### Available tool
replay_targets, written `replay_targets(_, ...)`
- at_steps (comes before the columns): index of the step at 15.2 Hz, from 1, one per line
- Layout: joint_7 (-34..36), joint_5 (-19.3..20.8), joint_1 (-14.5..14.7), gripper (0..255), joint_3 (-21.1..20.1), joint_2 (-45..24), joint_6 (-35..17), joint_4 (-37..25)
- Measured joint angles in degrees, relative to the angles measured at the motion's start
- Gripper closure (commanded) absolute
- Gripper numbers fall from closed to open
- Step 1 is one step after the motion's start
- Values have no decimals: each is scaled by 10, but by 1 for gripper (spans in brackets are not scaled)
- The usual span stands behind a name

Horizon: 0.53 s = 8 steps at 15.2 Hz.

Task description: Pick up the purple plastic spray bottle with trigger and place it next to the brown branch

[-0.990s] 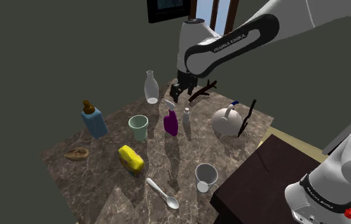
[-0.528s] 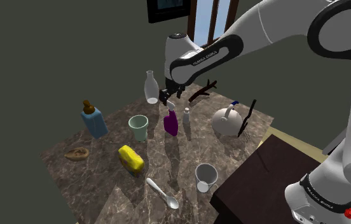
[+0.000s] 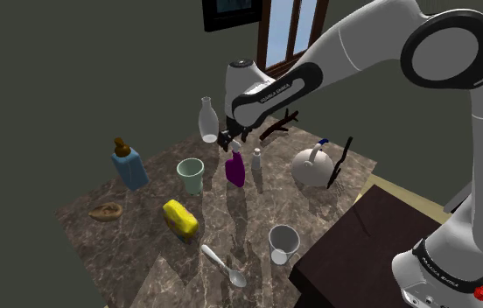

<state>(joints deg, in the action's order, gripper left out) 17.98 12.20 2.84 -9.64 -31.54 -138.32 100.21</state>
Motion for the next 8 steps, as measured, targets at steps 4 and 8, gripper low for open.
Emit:
replay_targets(4,1,1,1,0,1,-4,-4,0)
replay_targets(8,1,1,1,255,1,-4,-5,0)
